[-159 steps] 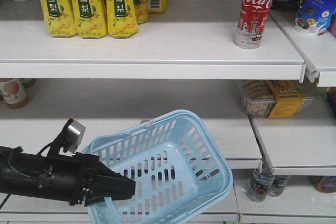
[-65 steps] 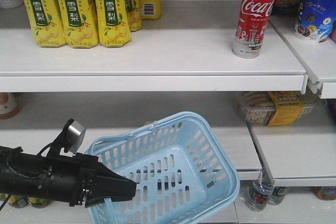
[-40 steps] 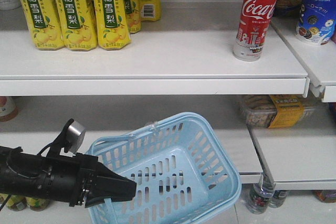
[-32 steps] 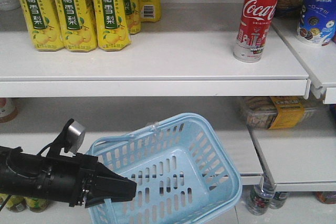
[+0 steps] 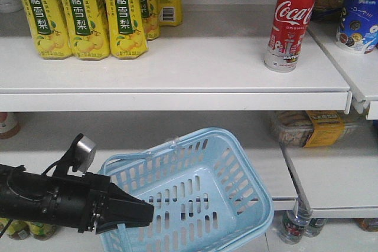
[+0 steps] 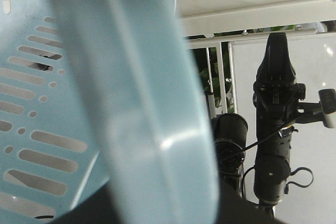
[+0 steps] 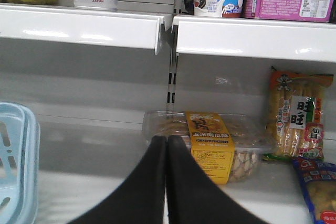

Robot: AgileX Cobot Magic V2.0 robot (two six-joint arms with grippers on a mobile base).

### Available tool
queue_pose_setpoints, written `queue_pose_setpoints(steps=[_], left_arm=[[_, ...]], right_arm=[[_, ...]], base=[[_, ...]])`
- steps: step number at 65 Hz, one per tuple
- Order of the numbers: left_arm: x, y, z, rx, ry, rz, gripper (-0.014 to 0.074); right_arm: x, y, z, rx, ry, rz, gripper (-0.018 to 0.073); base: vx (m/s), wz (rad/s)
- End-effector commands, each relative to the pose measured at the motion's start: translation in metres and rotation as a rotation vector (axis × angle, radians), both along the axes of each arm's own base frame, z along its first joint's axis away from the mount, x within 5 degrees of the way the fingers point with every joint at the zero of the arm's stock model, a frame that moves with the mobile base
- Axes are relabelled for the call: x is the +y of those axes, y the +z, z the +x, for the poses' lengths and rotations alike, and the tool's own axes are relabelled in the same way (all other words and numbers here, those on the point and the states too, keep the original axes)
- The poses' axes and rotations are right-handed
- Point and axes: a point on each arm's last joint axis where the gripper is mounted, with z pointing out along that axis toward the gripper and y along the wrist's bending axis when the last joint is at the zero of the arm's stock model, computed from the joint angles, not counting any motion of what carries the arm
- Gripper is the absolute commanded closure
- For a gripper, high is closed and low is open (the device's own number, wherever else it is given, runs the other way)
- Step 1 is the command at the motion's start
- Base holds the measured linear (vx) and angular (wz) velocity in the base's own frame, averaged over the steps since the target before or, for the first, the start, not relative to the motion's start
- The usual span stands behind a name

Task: Place coke in basket with both arms

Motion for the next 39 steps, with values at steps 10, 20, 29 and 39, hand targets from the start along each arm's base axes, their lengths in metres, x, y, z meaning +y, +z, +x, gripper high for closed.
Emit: queue_pose_setpoints(steps=[10, 20, 29, 39], left_arm=[[-0.0025, 0.0189, 0.0020, -0.050, 0.016, -0.086, 0.0602], [-0.0025, 0.0189, 0.0020, -0.050, 0.016, -0.086, 0.0602], [-0.0025, 0.0189, 0.0020, -0.050, 0.016, -0.086, 0.0602], [-0.0025, 0.0189, 0.0020, -0.050, 0.016, -0.086, 0.0602]], right_arm=[[0.0004, 0.0045, -0.0014, -0.086, 0.003, -0.006, 0.0569], [0.0004, 0.0045, -0.0014, -0.086, 0.003, -0.006, 0.0569], [0.0004, 0.0045, -0.0014, -0.086, 0.003, -0.006, 0.0569], [0.0004, 0.0045, -0.0014, -0.086, 0.003, -0.006, 0.0569]], base=[[0.00, 0.00], [0.00, 0.00], [0.00, 0.00], [0.00, 0.00]])
